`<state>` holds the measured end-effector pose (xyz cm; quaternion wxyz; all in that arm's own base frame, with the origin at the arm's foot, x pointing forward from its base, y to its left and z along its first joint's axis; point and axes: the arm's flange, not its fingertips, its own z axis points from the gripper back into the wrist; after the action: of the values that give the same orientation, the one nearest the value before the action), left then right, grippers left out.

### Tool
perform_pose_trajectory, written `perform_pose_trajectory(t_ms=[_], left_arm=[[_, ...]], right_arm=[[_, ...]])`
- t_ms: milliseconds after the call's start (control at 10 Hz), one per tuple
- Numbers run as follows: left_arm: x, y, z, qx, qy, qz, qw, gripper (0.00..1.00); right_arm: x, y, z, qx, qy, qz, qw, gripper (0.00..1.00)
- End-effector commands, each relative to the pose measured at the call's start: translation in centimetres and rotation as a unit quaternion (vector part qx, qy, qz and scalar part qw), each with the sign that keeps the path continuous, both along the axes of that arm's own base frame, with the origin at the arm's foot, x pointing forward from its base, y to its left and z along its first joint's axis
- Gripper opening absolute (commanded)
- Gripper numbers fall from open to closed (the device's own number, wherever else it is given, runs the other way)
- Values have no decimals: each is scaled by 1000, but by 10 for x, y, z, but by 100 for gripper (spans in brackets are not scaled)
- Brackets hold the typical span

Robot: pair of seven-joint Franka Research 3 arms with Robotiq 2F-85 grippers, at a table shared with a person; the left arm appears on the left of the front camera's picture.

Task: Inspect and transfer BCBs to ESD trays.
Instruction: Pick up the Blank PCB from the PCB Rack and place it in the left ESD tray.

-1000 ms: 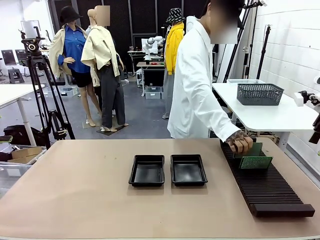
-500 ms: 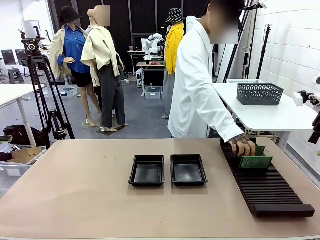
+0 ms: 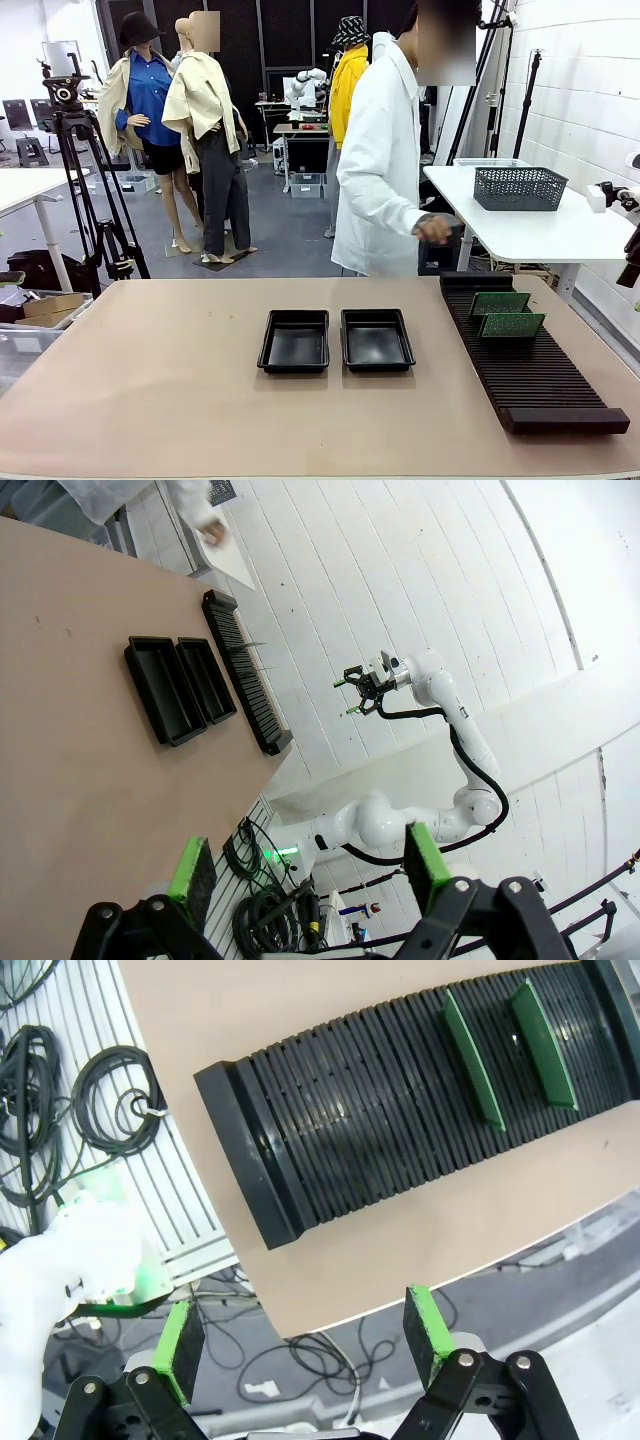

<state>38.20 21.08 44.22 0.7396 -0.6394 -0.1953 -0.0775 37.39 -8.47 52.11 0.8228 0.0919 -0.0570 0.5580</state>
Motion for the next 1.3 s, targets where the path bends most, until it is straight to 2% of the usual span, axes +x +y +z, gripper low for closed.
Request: perform_pose_trajectory(t_ms=[0, 300, 900, 1200], left_arm=[[-1, 1, 2, 4, 2, 1, 1000, 100], [-1, 1, 2, 4, 2, 1, 1000, 100], [-1, 1, 2, 4, 2, 1, 1000, 100], [-1, 1, 2, 4, 2, 1, 1000, 100]], right_arm=[[0, 0, 0, 0, 0, -1, 1000, 100], [0, 0, 0, 0, 0, 0, 1000, 100], [49, 41, -6, -41, -28, 56, 997, 100], [77, 59, -12, -47, -17, 85, 995, 100]])
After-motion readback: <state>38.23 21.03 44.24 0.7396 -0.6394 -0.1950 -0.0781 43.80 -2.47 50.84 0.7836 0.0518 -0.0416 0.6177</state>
